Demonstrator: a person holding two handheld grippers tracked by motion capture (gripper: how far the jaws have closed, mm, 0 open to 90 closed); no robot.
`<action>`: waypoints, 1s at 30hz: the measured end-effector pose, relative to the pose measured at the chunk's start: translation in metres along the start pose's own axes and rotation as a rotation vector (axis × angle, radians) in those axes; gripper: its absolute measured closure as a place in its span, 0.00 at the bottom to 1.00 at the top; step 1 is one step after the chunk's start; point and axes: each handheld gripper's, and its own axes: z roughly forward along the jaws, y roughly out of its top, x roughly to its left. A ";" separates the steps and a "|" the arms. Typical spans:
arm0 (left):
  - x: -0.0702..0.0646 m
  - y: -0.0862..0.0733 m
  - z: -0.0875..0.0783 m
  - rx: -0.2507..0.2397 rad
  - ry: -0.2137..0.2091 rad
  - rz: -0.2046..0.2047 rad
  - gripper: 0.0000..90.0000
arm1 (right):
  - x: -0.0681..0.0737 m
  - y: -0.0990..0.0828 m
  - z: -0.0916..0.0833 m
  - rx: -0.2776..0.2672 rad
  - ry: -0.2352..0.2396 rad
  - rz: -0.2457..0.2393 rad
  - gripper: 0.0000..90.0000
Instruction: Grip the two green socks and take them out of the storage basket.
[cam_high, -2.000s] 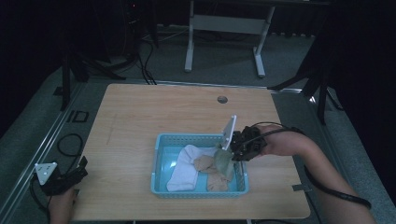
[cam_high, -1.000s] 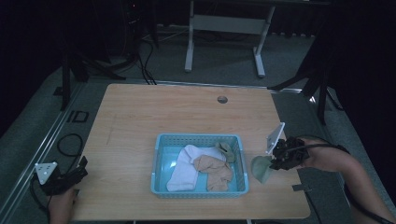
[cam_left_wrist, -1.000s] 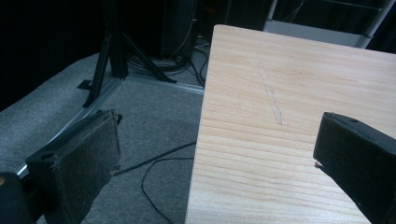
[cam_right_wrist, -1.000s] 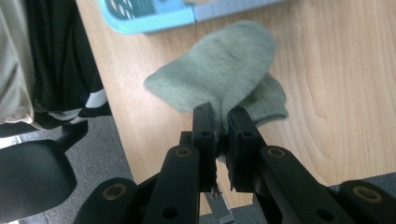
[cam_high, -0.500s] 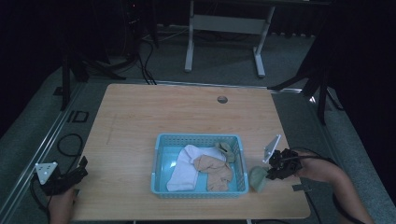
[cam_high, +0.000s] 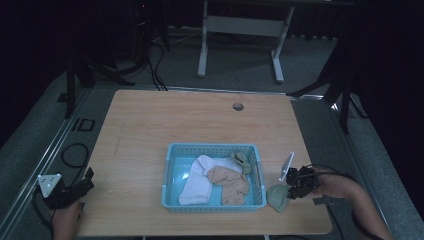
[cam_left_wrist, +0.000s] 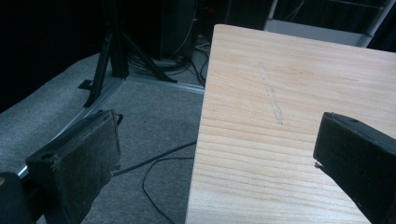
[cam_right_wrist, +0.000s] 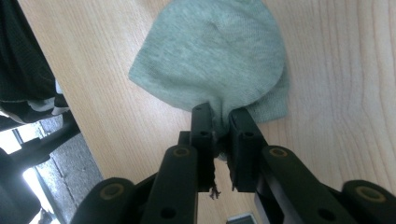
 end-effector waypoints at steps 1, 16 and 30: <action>0.000 0.000 0.000 0.000 0.000 -0.001 0.01 | 0.000 0.000 -0.002 0.004 -0.011 0.007 0.83; 0.000 0.000 0.000 0.001 -0.003 0.000 0.01 | -0.003 0.028 -0.066 -0.014 -0.117 -0.014 0.70; 0.001 0.000 0.000 0.003 -0.010 -0.003 0.01 | -0.003 0.093 -0.081 -0.013 -0.141 -0.106 0.73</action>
